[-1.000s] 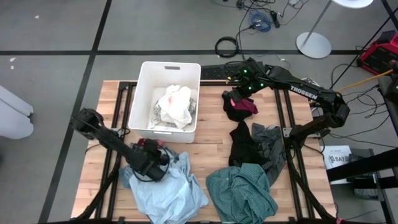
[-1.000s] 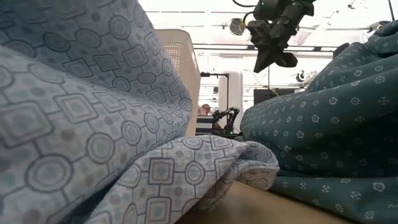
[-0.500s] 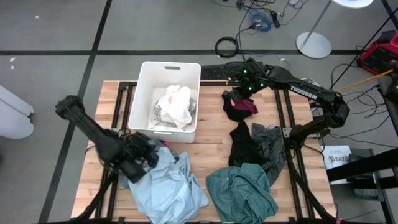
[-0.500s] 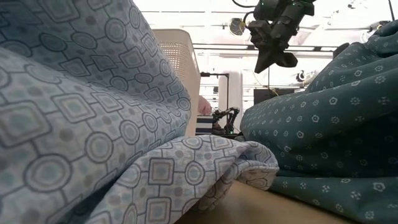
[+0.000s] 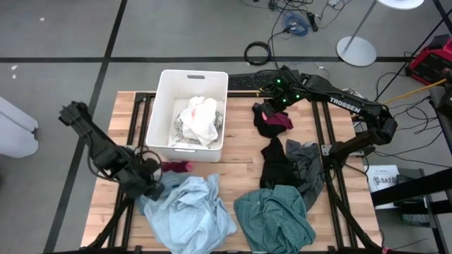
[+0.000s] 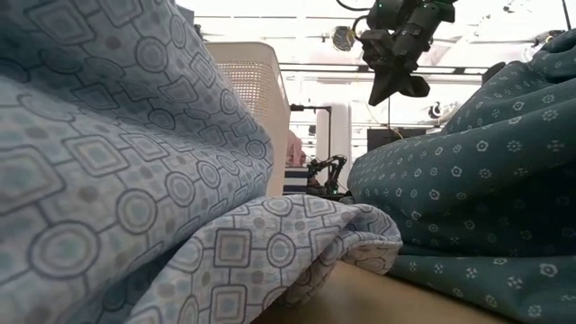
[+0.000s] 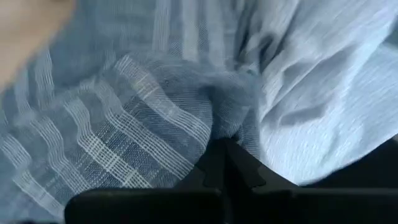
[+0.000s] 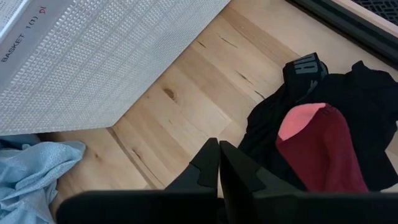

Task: Sort clothes
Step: Move the bottom left red sock to the top right of the table

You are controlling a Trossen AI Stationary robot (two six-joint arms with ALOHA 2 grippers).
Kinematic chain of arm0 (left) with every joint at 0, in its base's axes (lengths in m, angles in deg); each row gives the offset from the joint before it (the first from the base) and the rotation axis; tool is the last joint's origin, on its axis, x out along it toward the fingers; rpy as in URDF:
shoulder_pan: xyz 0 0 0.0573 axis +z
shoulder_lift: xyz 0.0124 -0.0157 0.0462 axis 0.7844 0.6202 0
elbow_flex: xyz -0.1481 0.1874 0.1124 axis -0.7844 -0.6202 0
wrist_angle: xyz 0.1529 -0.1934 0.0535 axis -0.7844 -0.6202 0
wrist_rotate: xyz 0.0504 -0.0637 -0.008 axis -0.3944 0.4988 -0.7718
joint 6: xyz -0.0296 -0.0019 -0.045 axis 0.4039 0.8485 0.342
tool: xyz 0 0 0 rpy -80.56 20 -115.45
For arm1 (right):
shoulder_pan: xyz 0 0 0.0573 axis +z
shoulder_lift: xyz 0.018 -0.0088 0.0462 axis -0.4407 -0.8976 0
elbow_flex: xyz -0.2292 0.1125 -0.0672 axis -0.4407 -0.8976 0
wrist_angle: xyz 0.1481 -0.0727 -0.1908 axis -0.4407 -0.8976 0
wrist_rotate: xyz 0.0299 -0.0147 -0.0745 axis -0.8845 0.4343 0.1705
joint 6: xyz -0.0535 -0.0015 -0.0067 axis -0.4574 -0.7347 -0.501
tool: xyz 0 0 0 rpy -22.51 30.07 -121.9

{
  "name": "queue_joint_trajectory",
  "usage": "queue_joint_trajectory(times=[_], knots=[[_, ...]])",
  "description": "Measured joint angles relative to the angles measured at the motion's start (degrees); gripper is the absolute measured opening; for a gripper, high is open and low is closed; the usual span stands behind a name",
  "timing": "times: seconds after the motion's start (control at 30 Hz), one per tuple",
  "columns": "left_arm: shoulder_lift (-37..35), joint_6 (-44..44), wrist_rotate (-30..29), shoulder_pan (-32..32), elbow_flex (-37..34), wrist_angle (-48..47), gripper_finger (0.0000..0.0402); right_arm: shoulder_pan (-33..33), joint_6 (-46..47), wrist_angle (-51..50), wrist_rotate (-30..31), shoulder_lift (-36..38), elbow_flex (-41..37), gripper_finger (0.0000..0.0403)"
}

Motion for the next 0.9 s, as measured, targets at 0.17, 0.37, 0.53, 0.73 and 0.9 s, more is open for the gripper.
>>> queue_joint_trajectory(times=[0.17,0.37,0.53,0.73,0.9], knots=[[2.6,6.2,4.5,0.0,0.0,2.7,0.001,0.0,-0.6,0.0,0.1,0.0,0.0,0.0],[6.7,8.2,8.1,0.0,0.0,7.3,0.0038,0.0,-0.9,0.0,0.1,0.0,0.0,0.0],[10.0,6.0,13.3,0.0,0.0,11.0,0.0074,0.0,-1.1,0.0,0.0,0.0,0.0,0.0],[9.7,-4.4,2.4,0.1,0.7,13.9,0.0106,0.0,-1.3,0.0,0.0,0.0,0.0,0.0],[5.7,-8.9,-11.9,0.1,2.9,12.1,0.0109,0.0,-1.3,0.0,0.0,0.0,0.0,0.0]])
